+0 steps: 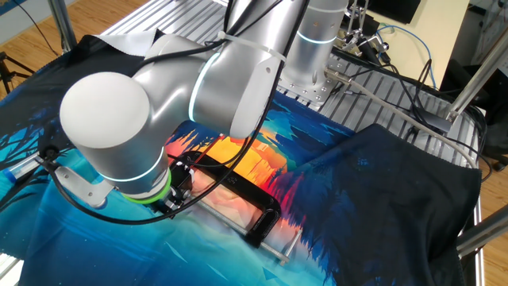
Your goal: Sharpen the pencil with a pencil sharpener
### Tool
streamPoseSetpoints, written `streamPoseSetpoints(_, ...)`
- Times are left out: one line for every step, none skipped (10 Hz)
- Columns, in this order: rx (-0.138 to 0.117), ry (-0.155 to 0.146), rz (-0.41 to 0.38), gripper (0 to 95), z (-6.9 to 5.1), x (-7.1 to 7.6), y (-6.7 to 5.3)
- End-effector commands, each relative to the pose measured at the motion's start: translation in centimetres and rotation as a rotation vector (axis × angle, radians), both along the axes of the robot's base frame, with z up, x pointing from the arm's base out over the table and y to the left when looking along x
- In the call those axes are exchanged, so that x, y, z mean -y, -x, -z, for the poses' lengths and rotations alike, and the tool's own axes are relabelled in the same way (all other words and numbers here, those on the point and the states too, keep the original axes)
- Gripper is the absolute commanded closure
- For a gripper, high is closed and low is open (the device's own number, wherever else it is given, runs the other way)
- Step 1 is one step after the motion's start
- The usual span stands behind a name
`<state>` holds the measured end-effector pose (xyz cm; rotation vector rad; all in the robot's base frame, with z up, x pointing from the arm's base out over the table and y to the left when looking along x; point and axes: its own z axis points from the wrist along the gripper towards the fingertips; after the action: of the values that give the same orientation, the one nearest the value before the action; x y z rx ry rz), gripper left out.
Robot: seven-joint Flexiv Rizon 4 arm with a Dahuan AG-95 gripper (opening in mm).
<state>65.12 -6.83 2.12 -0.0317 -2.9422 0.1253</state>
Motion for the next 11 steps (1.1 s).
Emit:
streamPoseSetpoints(0.0,-0.002,-0.004,95.0,-0.05,0.04,0.0)
streamPoseSetpoints(-0.003,-0.002,-0.007,95.0,-0.09,0.06,0.01)
streamPoseSetpoints(-0.007,-0.002,-0.012,95.0,-0.17,0.14,-0.02)
streamPoseSetpoints(-0.017,-0.003,-0.012,95.0,-0.24,0.2,-0.06)
streamPoseSetpoints(-0.015,-0.004,-0.005,95.0,-0.27,0.24,-0.08)
streamPoseSetpoints(-0.015,-0.004,-0.004,95.0,-0.3,0.27,-0.1)
streamPoseSetpoints(-0.014,-0.005,0.007,76.0,-0.31,0.29,-0.11)
streamPoseSetpoints(-0.014,-0.004,0.007,76.0,-0.31,0.29,-0.12)
streamPoseSetpoints(-0.017,-0.006,0.011,57.0,-0.31,0.28,-0.12)
streamPoseSetpoints(-0.019,-0.009,0.011,57.0,-0.25,0.24,-0.09)
streamPoseSetpoints(-0.021,-0.01,0.008,57.0,-0.18,0.18,-0.07)
